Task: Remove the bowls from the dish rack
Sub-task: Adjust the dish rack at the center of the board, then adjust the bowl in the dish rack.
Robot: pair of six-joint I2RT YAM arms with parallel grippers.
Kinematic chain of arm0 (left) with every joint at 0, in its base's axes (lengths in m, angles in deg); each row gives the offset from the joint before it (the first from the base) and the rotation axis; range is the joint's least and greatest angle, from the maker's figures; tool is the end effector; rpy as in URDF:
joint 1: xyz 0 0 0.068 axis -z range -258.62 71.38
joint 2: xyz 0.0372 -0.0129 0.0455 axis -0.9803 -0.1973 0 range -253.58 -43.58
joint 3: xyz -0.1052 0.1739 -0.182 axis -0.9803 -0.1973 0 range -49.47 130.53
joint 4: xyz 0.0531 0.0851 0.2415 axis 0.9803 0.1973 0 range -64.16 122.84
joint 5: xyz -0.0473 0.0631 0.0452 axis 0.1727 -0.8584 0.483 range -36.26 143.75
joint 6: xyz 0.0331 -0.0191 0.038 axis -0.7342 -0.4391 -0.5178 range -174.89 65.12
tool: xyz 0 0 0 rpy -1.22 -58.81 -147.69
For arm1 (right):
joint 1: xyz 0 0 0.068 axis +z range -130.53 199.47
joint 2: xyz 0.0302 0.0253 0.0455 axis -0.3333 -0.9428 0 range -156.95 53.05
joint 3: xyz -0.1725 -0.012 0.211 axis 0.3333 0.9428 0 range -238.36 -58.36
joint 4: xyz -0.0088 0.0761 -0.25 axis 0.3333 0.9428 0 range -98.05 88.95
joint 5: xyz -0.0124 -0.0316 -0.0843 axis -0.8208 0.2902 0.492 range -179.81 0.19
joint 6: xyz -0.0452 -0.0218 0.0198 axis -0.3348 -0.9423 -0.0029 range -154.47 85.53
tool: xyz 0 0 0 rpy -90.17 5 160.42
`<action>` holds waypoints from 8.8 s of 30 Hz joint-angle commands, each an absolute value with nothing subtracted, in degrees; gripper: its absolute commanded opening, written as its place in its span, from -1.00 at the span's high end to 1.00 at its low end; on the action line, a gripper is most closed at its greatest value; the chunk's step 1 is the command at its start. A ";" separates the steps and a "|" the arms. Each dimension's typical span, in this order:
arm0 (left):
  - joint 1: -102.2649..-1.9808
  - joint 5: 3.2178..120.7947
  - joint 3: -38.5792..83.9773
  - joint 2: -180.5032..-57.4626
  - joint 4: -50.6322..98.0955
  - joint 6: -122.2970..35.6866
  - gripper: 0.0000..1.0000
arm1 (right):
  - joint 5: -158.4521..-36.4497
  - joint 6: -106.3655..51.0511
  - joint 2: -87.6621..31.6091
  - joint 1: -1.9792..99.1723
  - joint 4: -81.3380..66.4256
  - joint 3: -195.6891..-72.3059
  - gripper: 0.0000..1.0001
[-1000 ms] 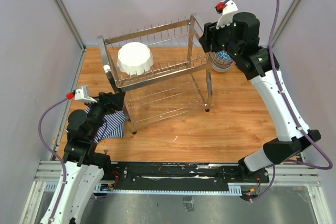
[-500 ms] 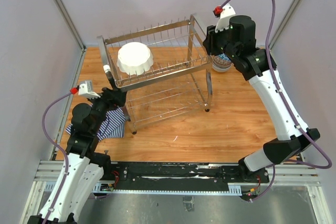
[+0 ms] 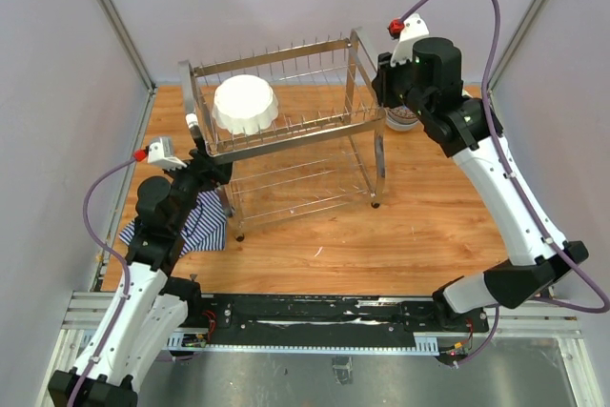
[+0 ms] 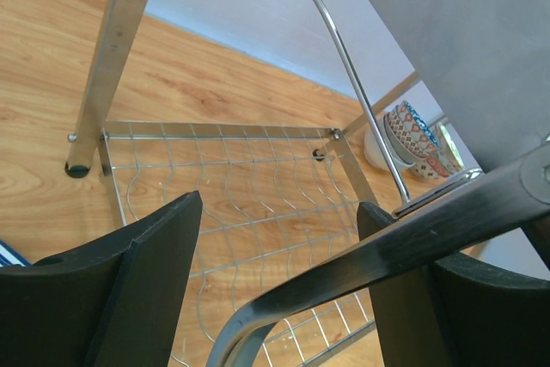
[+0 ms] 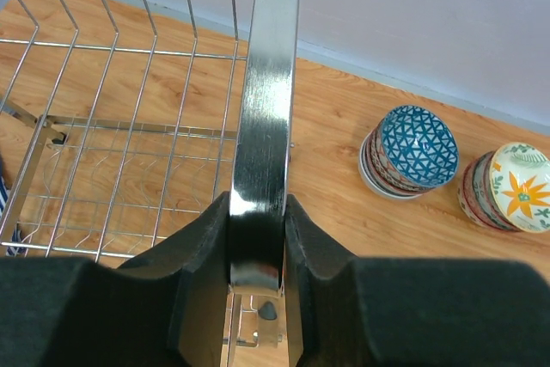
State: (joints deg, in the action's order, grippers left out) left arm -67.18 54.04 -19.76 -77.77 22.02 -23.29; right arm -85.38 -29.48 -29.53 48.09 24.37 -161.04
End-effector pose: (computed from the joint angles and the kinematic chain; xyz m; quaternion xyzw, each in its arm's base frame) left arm 0.1569 -0.0319 0.3013 -0.1227 0.7005 -0.2596 0.6533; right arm 0.2668 0.1425 0.4923 -0.1356 0.7669 0.1524 0.6085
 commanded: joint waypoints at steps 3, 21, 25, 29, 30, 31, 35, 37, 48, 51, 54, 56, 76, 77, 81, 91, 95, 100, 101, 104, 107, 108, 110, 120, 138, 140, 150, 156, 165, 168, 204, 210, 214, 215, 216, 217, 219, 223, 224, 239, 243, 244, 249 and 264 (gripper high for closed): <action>-67.22 53.04 -18.23 -81.64 15.98 -23.26 -0.55 | -82.57 -30.02 -23.64 50.89 26.16 -158.99 0.69; -67.20 50.90 -17.99 -74.40 24.60 -23.15 -0.55 | -80.39 -31.97 -24.31 50.89 26.57 -161.36 -0.10; -67.20 48.92 -16.52 -70.78 30.71 -22.93 -0.55 | -80.64 -32.39 -24.74 50.88 26.14 -163.98 -0.18; -67.20 46.98 -15.06 -67.26 34.66 -22.60 -0.55 | -81.05 -32.58 -24.46 50.89 24.85 -164.96 -0.19; -67.20 46.54 -14.79 -66.43 35.19 -22.53 -0.56 | -81.43 -32.70 -24.17 50.93 24.21 -164.97 -0.19; -67.20 46.13 -14.71 -65.66 35.53 -22.39 -0.55 | -81.79 -32.78 -23.91 50.93 23.48 -164.92 -0.19; -67.20 45.10 -13.96 -62.31 35.48 -22.23 -0.56 | -84.89 -33.26 -22.81 51.04 20.09 -164.48 -0.19; -67.20 45.31 -13.54 -60.62 34.58 -22.41 -0.56 | -87.29 -33.58 -22.40 51.44 18.03 -164.08 -0.19; -67.20 49.83 -8.61 -60.62 27.66 -24.06 -0.56 | -92.46 -36.95 -28.64 58.61 17.62 -172.63 -0.22; -67.20 50.48 -5.93 -63.15 25.88 -25.04 -0.56 | -94.62 -36.47 -31.81 59.36 19.43 -176.32 -0.25; -67.20 51.85 -2.46 -67.01 24.05 -25.51 -0.57 | -95.87 -36.09 -35.35 59.92 21.55 -180.04 -0.25; -67.20 53.11 0.14 -70.11 23.56 -25.60 -0.57 | -96.52 -35.85 -37.36 60.11 22.90 -182.33 -0.26; -67.22 63.93 15.68 -92.23 22.23 -23.08 -0.57 | -99.46 -29.81 -50.37 62.14 29.44 -193.88 -0.25; -67.20 63.90 15.80 -92.59 22.23 -23.07 -0.57 | -99.15 -29.82 -50.76 62.46 29.41 -194.03 -0.25; -67.20 62.34 15.14 -93.06 21.75 -23.62 -0.57 | -97.15 -30.22 -52.35 63.83 29.14 -194.43 -0.25; -67.20 58.92 14.05 -93.41 23.42 -26.33 -0.57 | -88.18 -32.12 -56.71 66.66 30.60 -197.34 -0.25; -67.20 57.95 13.39 -93.35 24.02 -26.91 -0.57 | -84.92 -32.95 -58.69 67.28 32.30 -199.55 -0.25; -67.20 56.50 12.57 -93.06 24.66 -27.74 -0.57 | -82.02 -33.42 -59.76 67.38 33.44 -200.07 -0.25; -67.20 56.26 12.47 -93.02 24.83 -27.92 -0.57 | -81.72 -33.42 -59.91 67.43 33.82 -200.31 -0.25; -67.20 55.22 12.11 -92.81 25.49 -28.41 -0.57 | -80.57 -33.59 -60.17 67.42 34.63 -200.61 -0.25; -67.20 53.82 11.67 -92.56 26.14 -28.93 -0.57 | -78.44 -34.08 -60.15 67.51 35.28 -200.53 -0.25; -67.22 53.30 11.52 -92.53 26.42 -29.13 -0.57 | -77.68 -34.30 -60.20 67.50 35.65 -200.64 -0.25; -67.20 52.31 11.40 -92.60 27.05 -29.45 -0.57 | -76.18 -34.61 -60.21 67.48 36.31 -200.98 -0.26; -67.20 50.98 10.67 -92.76 27.69 -29.57 -0.57 | -70.36 -36.38 -60.23 67.46 36.93 -201.04 -0.26; -67.20 50.60 3.62 -79.85 21.63 -26.81 -0.59 | -75.44 -40.33 -49.46 67.42 25.10 -191.53 -0.31; -67.20 51.03 3.25 -78.84 22.49 -26.61 -0.59 | -76.13 -41.37 -47.39 67.27 23.66 -189.72 -0.32; -67.20 51.39 -4.45 -76.25 21.85 -24.19 -0.59 | -77.45 -42.36 -39.84 64.19 17.63 -174.16 -0.34; -67.20 50.21 -6.65 -72.86 22.65 -23.66 -0.60 | -78.16 -41.89 -37.62 64.19 11.78 -167.31 -0.34; -67.22 48.43 -7.25 -69.74 24.22 -25.41 -0.63 | -78.59 -41.99 -41.03 64.14 12.78 -168.75 -0.35; -67.20 47.93 -6.19 -70.52 25.24 -25.79 -0.64 | -78.75 -41.39 -41.51 64.19 12.88 -168.83 -0.35; -67.20 54.04 29.31 -96.12 33.07 -23.05 -0.70 | -96.77 -29.09 -45.09 60.11 19.70 -187.50 -0.41; -67.24 56.43 34.93 -101.73 36.21 -20.62 -0.69 | -98.42 -26.66 -42.76 59.44 20.49 -183.61 -0.41; -67.20 58.54 34.78 -103.10 37.15 -17.43 -0.68 | -99.58 -25.34 -40.60 59.43 19.35 -181.68 -0.41; -67.20 59.21 34.47 -103.21 37.03 -16.50 -0.68 | -99.83 -25.10 -40.21 59.38 19.14 -181.76 -0.41; -67.20 59.83 34.29 -103.39 36.95 -15.53 -0.68 | -99.94 -25.07 -40.09 59.43 19.32 -181.99 -0.41; -67.20 60.44 34.26 -103.61 37.10 -14.82 -0.68 | -99.78 -25.02 -40.24 59.41 19.75 -182.43 -0.42; -67.22 61.57 34.61 -104.25 37.55 -13.43 -0.69 | -100.12 -24.61 -41.34 59.18 22.23 -184.98 -0.42; -67.20 65.10 33.56 -104.79 35.52 -10.46 -0.68 | -101.64 -22.71 -41.85 59.08 23.38 -185.71 -0.41; -67.20 65.66 33.48 -104.97 35.54 -9.96 -0.68 | -102.08 -22.25 -41.54 59.11 22.86 -185.06 -0.41; -67.20 63.77 34.68 -104.80 40.22 -10.68 -0.68 | -102.38 -21.53 -39.63 59.04 22.34 -183.32 -0.41; -67.21 63.89 34.66 -104.61 39.85 -11.44 -0.68 | -102.78 -21.31 -39.51 59.04 21.76 -182.44 -0.41; -67.21 63.89 34.64 -104.48 39.84 -11.69 -0.68 | -102.88 -21.29 -39.58 59.06 21.67 -182.41 -0.41; -67.20 60.78 33.59 -102.02 38.28 -12.58 -0.68 | -103.81 -21.54 -41.04 59.10 23.08 -184.25 -0.41; -67.20 45.73 30.28 -93.46 42.35 -11.23 -0.70 | -104.84 -22.15 -43.07 59.03 23.22 -185.84 -0.42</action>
